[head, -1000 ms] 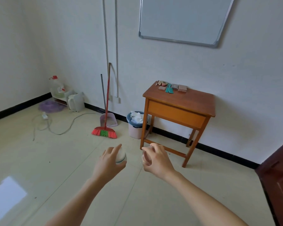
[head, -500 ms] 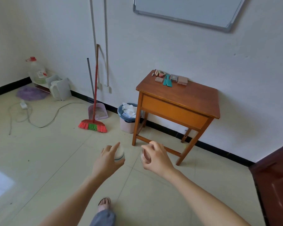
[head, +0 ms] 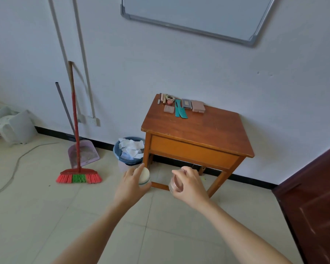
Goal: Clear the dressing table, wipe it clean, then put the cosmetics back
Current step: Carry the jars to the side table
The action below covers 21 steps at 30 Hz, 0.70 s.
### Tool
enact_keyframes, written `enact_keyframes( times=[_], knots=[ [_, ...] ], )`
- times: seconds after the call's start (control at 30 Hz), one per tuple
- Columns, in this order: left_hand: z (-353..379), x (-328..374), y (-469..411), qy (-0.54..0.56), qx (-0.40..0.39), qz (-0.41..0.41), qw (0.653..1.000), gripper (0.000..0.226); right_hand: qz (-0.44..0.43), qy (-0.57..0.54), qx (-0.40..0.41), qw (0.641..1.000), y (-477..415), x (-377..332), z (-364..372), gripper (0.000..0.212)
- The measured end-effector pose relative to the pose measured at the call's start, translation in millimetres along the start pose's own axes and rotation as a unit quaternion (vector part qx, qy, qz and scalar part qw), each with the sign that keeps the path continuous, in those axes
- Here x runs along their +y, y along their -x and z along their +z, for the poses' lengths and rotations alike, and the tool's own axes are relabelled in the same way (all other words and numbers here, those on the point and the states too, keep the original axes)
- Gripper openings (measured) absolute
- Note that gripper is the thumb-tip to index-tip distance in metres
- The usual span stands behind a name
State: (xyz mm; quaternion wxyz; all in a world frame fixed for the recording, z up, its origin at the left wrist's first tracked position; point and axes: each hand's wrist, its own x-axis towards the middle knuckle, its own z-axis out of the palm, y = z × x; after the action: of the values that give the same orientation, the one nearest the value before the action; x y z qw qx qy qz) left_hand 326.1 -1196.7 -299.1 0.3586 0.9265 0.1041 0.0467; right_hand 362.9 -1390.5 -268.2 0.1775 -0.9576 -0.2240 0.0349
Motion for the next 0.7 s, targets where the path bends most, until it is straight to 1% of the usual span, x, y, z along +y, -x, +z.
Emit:
enact_keyframes(
  times=[0.1,0.17,0.23,0.33,0.47,0.6,0.7],
  knots=[
    [18,-7,-19,0.033,-0.036,-0.010,0.999,0.059,0.033,0.015,-0.041,0.999,-12,12,10,0.061],
    [30,-4,-33,0.036,-0.055,-0.007,0.998,0.060,0.054,0.016,-0.050,0.997,-21,26,11,0.062],
    [39,5,-50,0.035,-0.062,0.003,0.997,0.060,0.072,0.013,-0.044,0.996,-33,45,8,0.060],
    [49,20,-82,0.032,-0.069,0.022,0.997,0.064,0.083,0.005,-0.013,0.996,-58,74,-2,0.056],
    [60,46,-138,-0.017,-0.050,0.056,0.997,0.064,0.084,-0.016,0.029,0.996,-105,112,-21,0.056],
    [77,82,-190,-0.039,-0.045,0.071,0.996,0.065,0.066,-0.024,0.038,0.997,-149,149,-40,0.058],
    [95,100,-217,-0.044,-0.043,0.057,0.996,0.066,0.062,-0.028,0.026,0.997,-170,175,-49,0.059]
  ],
)
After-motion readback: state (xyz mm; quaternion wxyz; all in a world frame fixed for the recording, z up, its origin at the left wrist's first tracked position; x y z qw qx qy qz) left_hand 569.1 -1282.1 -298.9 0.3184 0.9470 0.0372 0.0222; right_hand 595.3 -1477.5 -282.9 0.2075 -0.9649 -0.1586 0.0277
